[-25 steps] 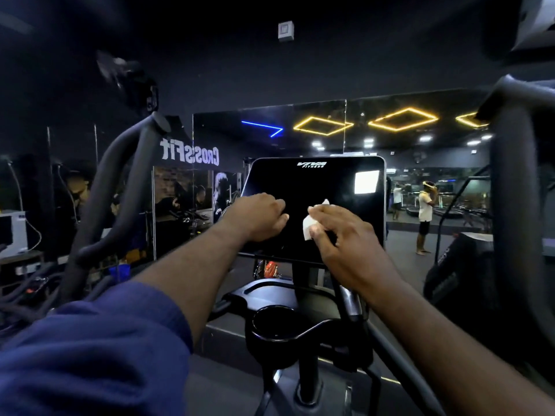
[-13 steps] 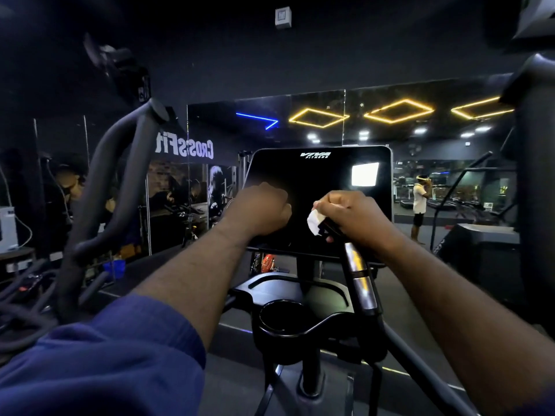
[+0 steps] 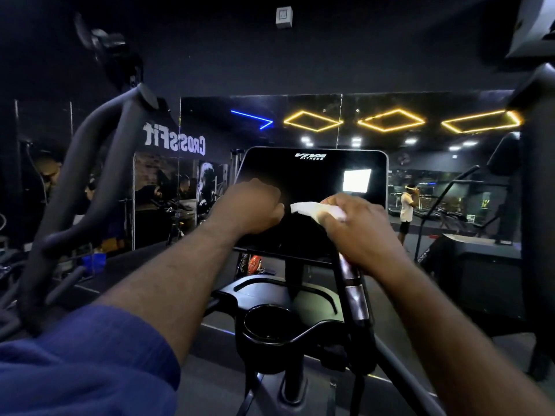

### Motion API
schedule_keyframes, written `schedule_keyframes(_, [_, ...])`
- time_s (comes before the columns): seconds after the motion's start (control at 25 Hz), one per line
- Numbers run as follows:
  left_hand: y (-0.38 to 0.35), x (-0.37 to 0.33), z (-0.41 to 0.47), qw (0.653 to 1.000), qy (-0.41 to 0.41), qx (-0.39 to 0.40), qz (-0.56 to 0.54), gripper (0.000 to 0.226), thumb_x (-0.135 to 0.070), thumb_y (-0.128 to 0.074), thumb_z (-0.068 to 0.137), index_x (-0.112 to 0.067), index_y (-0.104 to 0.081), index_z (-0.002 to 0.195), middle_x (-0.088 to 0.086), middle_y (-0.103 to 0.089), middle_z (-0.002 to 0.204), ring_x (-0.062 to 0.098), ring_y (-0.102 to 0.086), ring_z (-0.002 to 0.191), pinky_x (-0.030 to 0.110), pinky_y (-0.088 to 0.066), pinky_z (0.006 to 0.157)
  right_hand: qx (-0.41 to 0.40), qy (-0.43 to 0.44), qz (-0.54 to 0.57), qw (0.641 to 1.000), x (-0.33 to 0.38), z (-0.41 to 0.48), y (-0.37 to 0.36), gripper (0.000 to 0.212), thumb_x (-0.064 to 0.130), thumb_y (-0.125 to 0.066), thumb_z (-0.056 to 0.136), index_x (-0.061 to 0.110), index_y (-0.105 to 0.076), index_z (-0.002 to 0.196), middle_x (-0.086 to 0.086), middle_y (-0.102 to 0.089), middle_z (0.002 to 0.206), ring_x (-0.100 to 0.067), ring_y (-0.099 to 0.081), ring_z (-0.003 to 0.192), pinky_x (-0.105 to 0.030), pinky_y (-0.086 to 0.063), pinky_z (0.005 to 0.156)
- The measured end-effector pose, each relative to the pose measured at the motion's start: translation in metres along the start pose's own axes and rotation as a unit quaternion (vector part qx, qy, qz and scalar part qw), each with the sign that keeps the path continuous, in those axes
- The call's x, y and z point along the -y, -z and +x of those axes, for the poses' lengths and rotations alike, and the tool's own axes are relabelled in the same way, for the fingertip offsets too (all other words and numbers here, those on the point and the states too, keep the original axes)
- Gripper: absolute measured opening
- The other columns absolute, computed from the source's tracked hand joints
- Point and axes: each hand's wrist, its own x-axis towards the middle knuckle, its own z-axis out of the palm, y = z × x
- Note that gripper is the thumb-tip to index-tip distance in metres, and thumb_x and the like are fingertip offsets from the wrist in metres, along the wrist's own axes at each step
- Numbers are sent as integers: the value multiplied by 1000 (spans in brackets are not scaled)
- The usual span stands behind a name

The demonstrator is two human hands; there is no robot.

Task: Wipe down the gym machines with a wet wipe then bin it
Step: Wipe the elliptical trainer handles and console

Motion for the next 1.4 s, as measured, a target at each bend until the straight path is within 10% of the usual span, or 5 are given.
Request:
schedule_keyframes(0.24, [3,-4,-1,999,-4,32,33,32,-50,-48,97,-22,-61,89,10,-69,103,33,-67,93,39,-50,74,167,-200,532,806,-14,21,-1,39,20,-38,98,-10,-63,102,-32,-69,93,-38,-68,73,-39,-53,63])
schedule_keyframes(0.68, [4,-7,-2,998,16,43,48,35,-50,-47,96,-20,-65,93,9,-68,100,33,-67,89,38,-50,71,127,-179,595,774,-47,-13,-15,48,29,-37,109,-3,-65,132,-21,-69,130,-38,-63,124,-46,-46,109])
schedule_keyframes(1.04, [11,-29,-8,974,59,36,-216,25,-46,-57,97,-27,-60,81,-3,-68,89,22,-63,84,34,-48,71,58,-161,551,816,-47,-97,-21,47,46,-50,99,13,-73,124,-13,-76,118,-28,-71,114,-40,-54,100])
schedule_keyframes(1.24, [10,-49,5,933,118,39,-338,45,-50,-58,101,-18,-68,70,-3,-70,66,18,-65,63,29,-47,60,-4,-6,311,950,-30,-70,-19,49,37,-36,112,35,-31,161,20,-34,158,28,-38,127,2,-30,104])
schedule_keyframes(1.4, [2,-54,5,921,137,54,-361,49,-46,-55,105,-16,-68,68,-7,-70,60,5,-58,52,21,-45,55,-95,107,79,986,-53,-133,-58,63,11,-35,111,25,-9,167,9,-3,175,-7,-9,159,-29,-20,125])
